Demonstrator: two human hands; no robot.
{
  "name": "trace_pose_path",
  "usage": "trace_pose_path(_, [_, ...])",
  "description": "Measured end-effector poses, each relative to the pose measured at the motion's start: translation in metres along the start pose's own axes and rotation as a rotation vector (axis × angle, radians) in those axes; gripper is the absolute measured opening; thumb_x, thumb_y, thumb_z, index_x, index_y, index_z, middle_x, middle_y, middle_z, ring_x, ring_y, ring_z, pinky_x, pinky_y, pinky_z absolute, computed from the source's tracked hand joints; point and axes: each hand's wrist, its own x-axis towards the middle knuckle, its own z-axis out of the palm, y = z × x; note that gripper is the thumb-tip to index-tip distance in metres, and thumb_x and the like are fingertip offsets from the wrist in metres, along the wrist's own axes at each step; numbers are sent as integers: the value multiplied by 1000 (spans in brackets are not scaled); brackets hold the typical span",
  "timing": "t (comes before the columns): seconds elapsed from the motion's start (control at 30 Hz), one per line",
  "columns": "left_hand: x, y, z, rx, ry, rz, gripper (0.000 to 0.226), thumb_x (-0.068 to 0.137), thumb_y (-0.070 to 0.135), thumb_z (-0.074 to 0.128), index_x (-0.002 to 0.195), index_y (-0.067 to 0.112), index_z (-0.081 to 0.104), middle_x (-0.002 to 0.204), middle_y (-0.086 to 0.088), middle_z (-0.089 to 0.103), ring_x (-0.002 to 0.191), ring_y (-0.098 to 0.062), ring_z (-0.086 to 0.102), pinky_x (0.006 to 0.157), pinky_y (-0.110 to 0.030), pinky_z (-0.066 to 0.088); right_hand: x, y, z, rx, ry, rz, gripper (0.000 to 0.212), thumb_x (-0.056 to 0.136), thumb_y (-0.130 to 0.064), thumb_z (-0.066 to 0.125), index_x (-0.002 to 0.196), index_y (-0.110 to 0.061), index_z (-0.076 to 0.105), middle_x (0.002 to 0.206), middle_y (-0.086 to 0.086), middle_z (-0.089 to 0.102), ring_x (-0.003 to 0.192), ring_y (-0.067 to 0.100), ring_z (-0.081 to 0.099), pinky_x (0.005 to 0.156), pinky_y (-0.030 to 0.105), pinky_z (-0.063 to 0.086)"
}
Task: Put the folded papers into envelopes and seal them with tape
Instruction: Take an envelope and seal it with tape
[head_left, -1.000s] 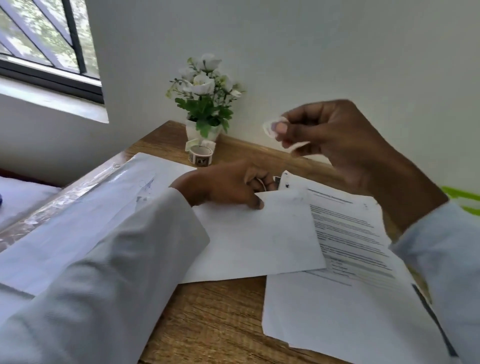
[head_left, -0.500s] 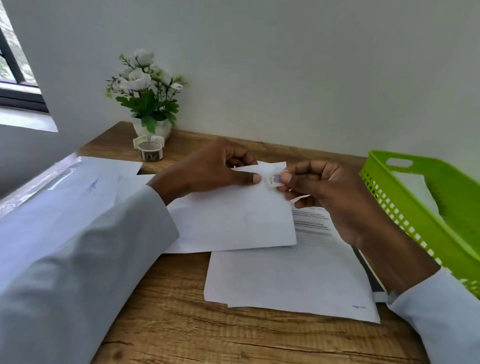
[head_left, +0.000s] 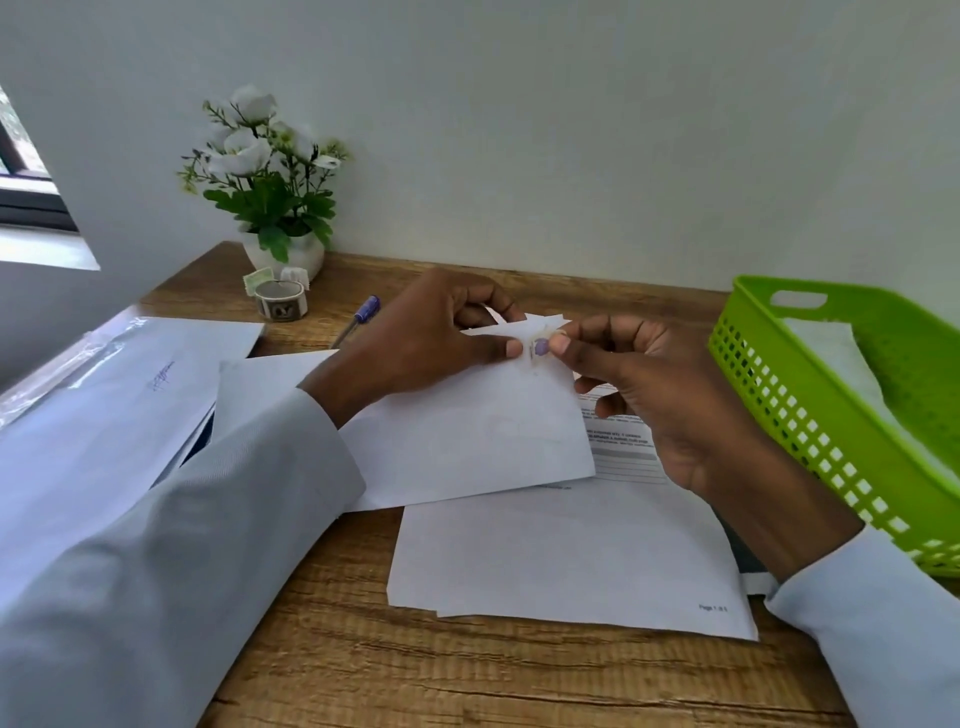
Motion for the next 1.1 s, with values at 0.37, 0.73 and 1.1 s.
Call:
trace_pose_path(0.37, [-2, 1, -1, 52, -10, 108, 11, 89, 16, 69, 97, 18, 77, 97, 9, 75, 92, -6, 69, 87, -35, 57, 4, 6, -3, 70, -14, 95, 15, 79, -26, 80, 89, -16, 80, 74, -6, 70, 60, 8, 53, 47, 20, 42])
trace_pose_path(0.73, [0, 7, 4, 27, -30, 116, 16, 87, 31, 70, 94, 19, 78, 89, 9, 76, 82, -7, 69, 74, -25, 55, 5, 6, -4, 17, 17, -3, 12, 81, -26, 79, 86, -16, 79, 67, -9, 69, 54, 4, 52, 45, 18, 41])
trace_pose_path(1.1, [-1, 8, 0, 45, 11, 92, 17, 75, 34, 79, 89, 24, 77, 92, 8, 75, 87, -15, 69, 83, -41, 56, 5, 5, -4, -38, 49, -70, 7, 79, -26, 81, 80, -19, 79, 68, -11, 72, 52, -1, 52, 44, 17, 41])
